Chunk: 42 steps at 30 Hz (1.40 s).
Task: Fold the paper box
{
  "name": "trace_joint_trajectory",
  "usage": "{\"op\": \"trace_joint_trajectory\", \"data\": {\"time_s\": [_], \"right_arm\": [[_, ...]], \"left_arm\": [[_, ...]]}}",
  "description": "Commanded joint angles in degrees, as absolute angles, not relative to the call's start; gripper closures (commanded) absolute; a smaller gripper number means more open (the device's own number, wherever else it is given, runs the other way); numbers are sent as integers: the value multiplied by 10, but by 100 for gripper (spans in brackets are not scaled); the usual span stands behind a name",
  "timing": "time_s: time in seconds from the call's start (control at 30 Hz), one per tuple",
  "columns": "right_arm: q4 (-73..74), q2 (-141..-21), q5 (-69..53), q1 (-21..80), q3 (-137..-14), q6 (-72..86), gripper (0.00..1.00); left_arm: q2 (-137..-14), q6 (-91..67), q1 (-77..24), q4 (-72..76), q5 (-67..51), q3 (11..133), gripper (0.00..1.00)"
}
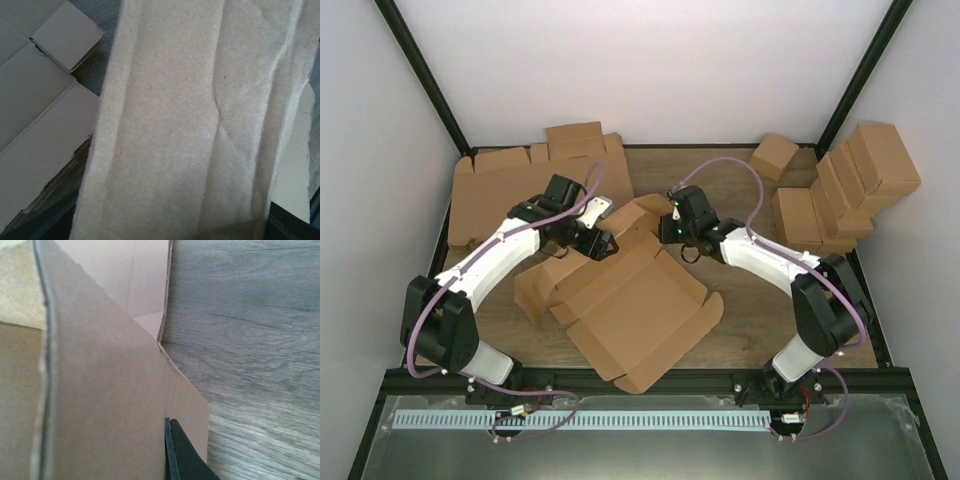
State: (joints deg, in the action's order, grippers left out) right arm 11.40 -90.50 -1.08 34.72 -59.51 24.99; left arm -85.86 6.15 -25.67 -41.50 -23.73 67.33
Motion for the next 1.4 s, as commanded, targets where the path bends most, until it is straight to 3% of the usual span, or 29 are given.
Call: {"op": "trace_joint_trajectory", "data": {"time_s": [0.0, 0.43, 1.37], "right_arm": [[117, -914, -84, 368, -661, 325, 99], [205, -928, -108, 375, -769, 357, 99], [114, -952, -86, 396, -759, 615, 99]], "left_arm": [[-855, 50, -243, -383, -307, 671, 29], [-856, 41, -184, -358, -397, 649, 29], [-888, 9, -167, -317, -485, 641, 29]]}}
